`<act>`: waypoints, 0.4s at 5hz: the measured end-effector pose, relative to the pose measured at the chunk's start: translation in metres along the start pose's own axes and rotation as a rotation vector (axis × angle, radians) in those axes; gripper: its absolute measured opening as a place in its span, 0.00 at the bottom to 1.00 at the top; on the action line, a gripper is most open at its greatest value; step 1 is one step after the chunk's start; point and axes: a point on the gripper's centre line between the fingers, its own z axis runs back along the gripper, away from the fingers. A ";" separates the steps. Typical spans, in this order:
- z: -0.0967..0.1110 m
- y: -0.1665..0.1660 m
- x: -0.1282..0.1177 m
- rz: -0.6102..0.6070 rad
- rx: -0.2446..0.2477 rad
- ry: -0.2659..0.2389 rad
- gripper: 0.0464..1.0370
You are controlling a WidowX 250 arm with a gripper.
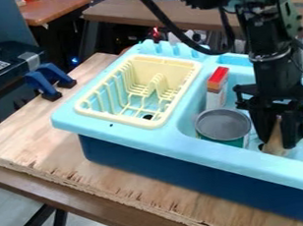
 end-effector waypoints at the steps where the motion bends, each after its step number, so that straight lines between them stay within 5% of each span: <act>1: -0.003 -0.003 0.000 -0.015 -0.022 0.035 0.78; 2: -0.004 -0.006 0.005 -0.025 -0.036 0.000 0.97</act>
